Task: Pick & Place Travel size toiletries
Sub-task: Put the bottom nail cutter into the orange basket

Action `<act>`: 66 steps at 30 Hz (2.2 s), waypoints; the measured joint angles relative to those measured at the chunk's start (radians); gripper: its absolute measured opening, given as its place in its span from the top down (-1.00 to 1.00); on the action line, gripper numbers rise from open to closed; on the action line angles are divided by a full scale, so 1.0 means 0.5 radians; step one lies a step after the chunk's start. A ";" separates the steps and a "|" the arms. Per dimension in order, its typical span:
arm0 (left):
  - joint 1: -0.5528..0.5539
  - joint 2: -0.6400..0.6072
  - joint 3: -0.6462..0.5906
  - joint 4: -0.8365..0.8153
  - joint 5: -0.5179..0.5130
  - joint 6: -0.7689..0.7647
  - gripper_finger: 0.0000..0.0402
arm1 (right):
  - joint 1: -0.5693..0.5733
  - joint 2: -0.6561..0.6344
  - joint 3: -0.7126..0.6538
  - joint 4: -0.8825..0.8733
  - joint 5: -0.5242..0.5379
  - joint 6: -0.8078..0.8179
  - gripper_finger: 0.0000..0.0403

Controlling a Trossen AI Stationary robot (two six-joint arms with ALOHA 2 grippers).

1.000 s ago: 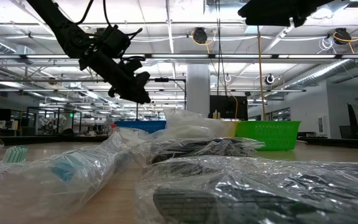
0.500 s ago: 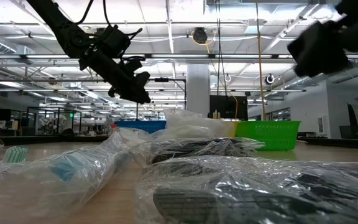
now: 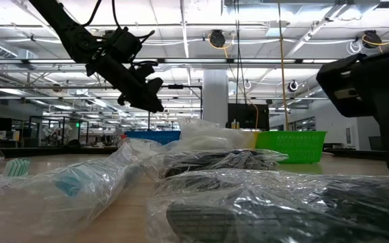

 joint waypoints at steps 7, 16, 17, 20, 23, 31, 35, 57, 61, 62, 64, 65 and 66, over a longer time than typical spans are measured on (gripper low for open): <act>0.001 0.000 0.000 0.000 0.000 0.000 0.30 | -0.003 0.018 0.001 -0.141 -0.003 0.031 -0.03; 0.002 0.000 0.000 0.004 0.000 0.000 0.30 | 0.008 0.014 0.002 -0.256 -0.086 0.218 0.25; 0.002 0.000 0.000 0.005 0.000 0.000 0.30 | 0.008 0.014 0.002 -0.260 -0.086 0.218 0.30; 0.002 0.000 0.000 0.005 0.000 0.000 0.30 | 0.000 0.014 0.002 -0.278 -0.090 0.221 0.47; 0.002 0.000 0.000 0.005 0.000 0.000 0.30 | -0.019 0.014 0.002 -0.295 -0.097 0.224 0.67; 0.002 0.000 0.000 0.005 0.000 0.000 0.30 | -0.019 -0.076 -0.006 -0.364 -0.105 0.257 0.83; 0.002 0.000 0.000 0.007 0.000 0.000 0.30 | -0.016 -0.240 -0.012 -0.402 -0.059 0.286 0.83; -0.070 -0.002 0.001 0.175 0.093 -0.626 0.30 | -0.373 -0.771 -0.565 0.768 0.949 -0.261 0.83; -0.144 -0.002 0.002 0.162 0.108 -0.772 0.30 | -0.532 -0.777 -0.750 1.281 0.950 -0.503 0.83; -0.163 -0.002 0.002 0.164 0.107 -0.776 0.30 | -0.571 -0.780 -0.786 1.416 0.949 -0.540 0.83; -0.208 -0.002 0.002 0.158 0.101 -0.774 0.30 | -0.635 -0.785 -0.857 1.642 0.941 -0.564 0.83; -0.235 -0.002 0.002 0.152 0.099 -0.780 0.30 | -0.664 -0.785 -0.897 1.721 0.917 -0.563 0.83; -0.266 -0.002 0.002 0.144 0.100 -0.794 0.30 | -0.689 -0.782 -0.936 1.798 0.869 -0.562 0.83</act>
